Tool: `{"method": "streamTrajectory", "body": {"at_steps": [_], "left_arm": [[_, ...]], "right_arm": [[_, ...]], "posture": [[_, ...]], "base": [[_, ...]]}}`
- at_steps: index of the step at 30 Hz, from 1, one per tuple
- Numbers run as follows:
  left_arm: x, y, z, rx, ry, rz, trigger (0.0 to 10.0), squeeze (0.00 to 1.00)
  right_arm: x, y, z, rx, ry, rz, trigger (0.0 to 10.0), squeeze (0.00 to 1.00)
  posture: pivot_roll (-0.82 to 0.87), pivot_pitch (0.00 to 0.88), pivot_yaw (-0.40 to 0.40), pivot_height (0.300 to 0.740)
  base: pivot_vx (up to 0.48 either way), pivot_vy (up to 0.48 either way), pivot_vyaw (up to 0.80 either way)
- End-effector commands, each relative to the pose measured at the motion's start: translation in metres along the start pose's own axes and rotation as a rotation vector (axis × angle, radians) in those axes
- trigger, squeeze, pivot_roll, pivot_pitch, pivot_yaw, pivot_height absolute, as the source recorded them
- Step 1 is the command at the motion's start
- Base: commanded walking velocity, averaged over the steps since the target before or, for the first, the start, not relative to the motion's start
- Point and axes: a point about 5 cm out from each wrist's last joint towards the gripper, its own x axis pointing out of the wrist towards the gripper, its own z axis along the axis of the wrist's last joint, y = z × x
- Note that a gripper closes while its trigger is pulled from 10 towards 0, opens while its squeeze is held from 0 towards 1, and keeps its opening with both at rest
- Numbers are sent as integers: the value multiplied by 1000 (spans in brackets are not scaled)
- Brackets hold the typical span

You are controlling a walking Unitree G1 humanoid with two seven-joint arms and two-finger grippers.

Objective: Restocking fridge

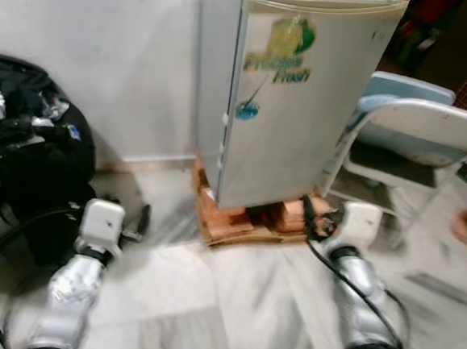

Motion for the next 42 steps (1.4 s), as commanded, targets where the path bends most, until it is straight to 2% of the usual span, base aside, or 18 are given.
{"method": "streamTrajectory", "body": {"at_steps": [1, 26, 42], "left_arm": [[6, -10, 8, -5, -33, -40, 10000, 0], [6, -11, 7, -6, -34, -39, 10000, 0], [3, -10, 5, -9, -33, -24, 10000, 0]], "right_arm": [[0, -15, 6, -21, -10, -37, 10000, 0], [1, -12, 5, -24, -12, -29, 10000, 0], [0, -13, 2, -29, -3, -30, 10000, 0]], "posture": [[67, 0, -49, 740], [74, 0, -46, 740], [71, 0, -47, 740]], "base": [[375, 300, -800], [339, 307, -775], [0, 0, -29]]}}
